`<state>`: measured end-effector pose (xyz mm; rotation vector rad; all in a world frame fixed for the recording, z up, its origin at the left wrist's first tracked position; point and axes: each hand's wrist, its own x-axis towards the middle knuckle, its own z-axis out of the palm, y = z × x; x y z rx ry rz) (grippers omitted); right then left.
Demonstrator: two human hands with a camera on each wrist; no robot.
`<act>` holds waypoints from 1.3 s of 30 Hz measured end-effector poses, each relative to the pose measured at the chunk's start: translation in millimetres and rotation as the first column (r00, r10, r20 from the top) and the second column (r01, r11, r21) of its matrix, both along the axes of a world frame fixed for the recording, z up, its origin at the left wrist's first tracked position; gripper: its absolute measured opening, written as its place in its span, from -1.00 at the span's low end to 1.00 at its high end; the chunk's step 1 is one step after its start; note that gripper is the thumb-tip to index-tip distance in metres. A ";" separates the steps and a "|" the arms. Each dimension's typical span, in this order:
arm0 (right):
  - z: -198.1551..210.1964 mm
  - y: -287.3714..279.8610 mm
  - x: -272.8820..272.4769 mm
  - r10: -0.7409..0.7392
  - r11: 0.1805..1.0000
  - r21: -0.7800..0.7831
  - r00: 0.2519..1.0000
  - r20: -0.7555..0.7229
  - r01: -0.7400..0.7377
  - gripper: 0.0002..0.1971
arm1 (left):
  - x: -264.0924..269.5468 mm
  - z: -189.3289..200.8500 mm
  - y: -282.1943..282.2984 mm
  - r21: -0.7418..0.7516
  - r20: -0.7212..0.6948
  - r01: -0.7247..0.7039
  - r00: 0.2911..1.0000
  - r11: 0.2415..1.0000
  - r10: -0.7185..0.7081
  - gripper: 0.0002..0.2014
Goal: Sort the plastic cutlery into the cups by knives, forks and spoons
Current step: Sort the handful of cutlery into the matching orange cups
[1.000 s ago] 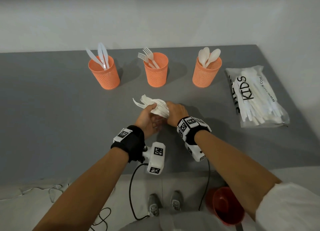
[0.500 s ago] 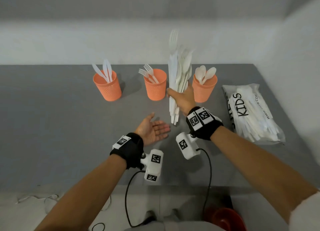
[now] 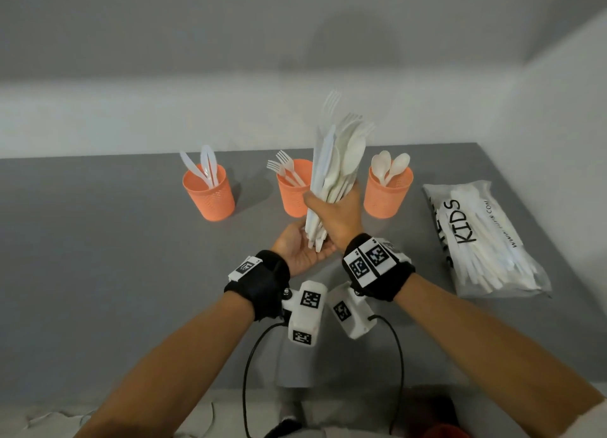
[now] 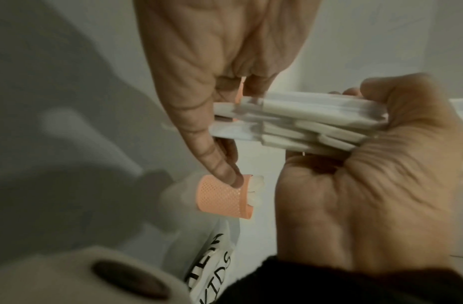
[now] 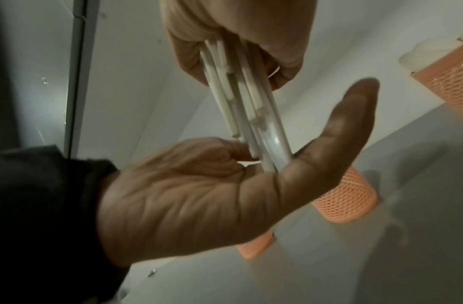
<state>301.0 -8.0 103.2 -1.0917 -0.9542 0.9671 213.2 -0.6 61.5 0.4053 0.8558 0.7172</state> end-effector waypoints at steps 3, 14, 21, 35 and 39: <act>7.6 8.1 -5.6 -0.030 0.999 0.036 0.999 0.013 0.029 -0.58 | -6.6 7.3 10.4 0.026 0.038 0.041 0.998 0.999 -0.042 -0.57; -6.9 30.9 -27.5 -0.036 0.998 -0.053 0.996 -0.080 0.032 -0.54 | -21.1 27.6 32.3 0.111 -0.071 0.198 0.979 0.974 -0.191 -0.64; -17.5 43.6 -33.8 0.110 0.974 -0.189 0.990 -0.090 -0.125 -0.35 | -29.2 20.2 42.4 0.110 -0.161 0.192 0.972 0.975 -0.174 -0.62; -25.6 46.7 -49.5 0.146 0.963 -0.224 0.989 -0.033 -0.150 -0.23 | -51.0 14.8 41.4 0.182 -0.285 0.216 0.945 0.959 -0.158 -0.58; -30.9 46.1 -54.3 0.193 0.938 -0.282 0.979 -0.061 -0.202 -0.66 | -54.8 13.1 39.3 0.146 -0.278 0.228 0.943 0.963 -0.181 -0.65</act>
